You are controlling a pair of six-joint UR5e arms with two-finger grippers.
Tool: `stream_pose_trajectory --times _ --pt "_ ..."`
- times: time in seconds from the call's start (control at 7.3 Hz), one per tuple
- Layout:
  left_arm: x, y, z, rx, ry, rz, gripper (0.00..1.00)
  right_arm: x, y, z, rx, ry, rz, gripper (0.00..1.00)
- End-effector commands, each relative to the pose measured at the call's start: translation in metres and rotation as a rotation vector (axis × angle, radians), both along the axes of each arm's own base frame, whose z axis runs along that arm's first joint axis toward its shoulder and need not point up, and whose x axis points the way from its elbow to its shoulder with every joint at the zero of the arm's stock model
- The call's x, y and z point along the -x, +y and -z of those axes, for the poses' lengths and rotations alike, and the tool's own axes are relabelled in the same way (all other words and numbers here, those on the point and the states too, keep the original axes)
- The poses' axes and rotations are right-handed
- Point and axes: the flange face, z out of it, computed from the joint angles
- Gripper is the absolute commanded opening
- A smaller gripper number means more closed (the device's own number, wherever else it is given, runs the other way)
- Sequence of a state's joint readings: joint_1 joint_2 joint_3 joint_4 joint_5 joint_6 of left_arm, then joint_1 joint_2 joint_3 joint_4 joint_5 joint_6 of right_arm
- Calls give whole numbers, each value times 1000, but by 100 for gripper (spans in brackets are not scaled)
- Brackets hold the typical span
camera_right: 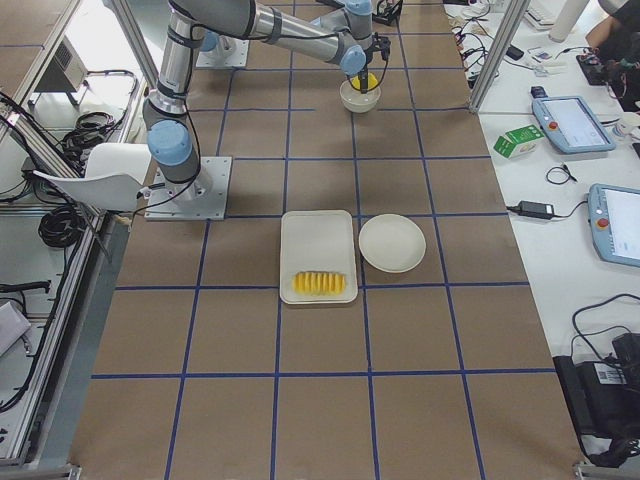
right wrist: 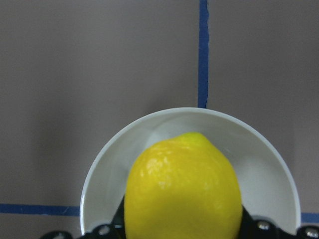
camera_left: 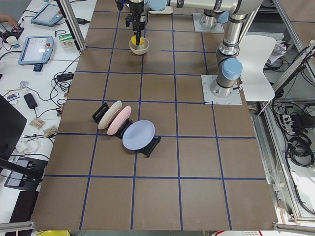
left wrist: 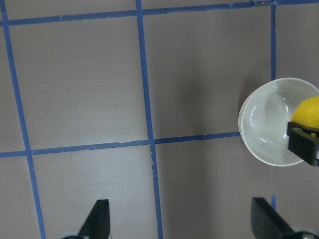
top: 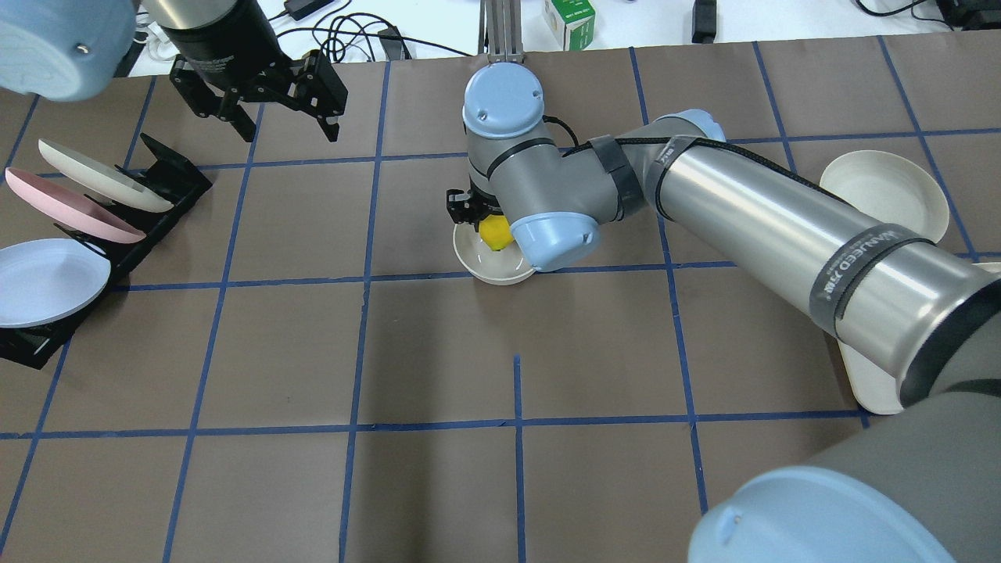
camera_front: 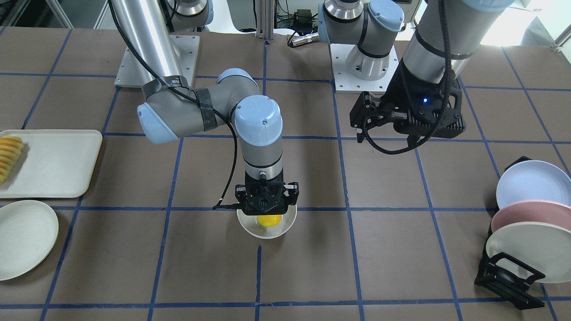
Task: Place bowl and put lemon in it
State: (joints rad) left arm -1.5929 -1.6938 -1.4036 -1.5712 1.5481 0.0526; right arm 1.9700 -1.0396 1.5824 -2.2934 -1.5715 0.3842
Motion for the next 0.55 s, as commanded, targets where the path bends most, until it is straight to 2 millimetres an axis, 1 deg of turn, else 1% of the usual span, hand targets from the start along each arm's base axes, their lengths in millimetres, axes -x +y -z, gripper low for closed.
stream_pose_trajectory --times 0.0,0.14,0.27,0.41 --pt "-3 8 -3 -2 -3 -4 100 1 7 30 -33 25 -11 11" --pt "-2 11 -4 -5 -6 -1 100 2 9 32 -35 29 -11 42" --pt "-3 12 -6 -4 -6 -4 100 2 6 28 -26 26 -6 99" --pt "-5 11 -11 -4 4 -25 100 6 10 24 -30 48 -6 100"
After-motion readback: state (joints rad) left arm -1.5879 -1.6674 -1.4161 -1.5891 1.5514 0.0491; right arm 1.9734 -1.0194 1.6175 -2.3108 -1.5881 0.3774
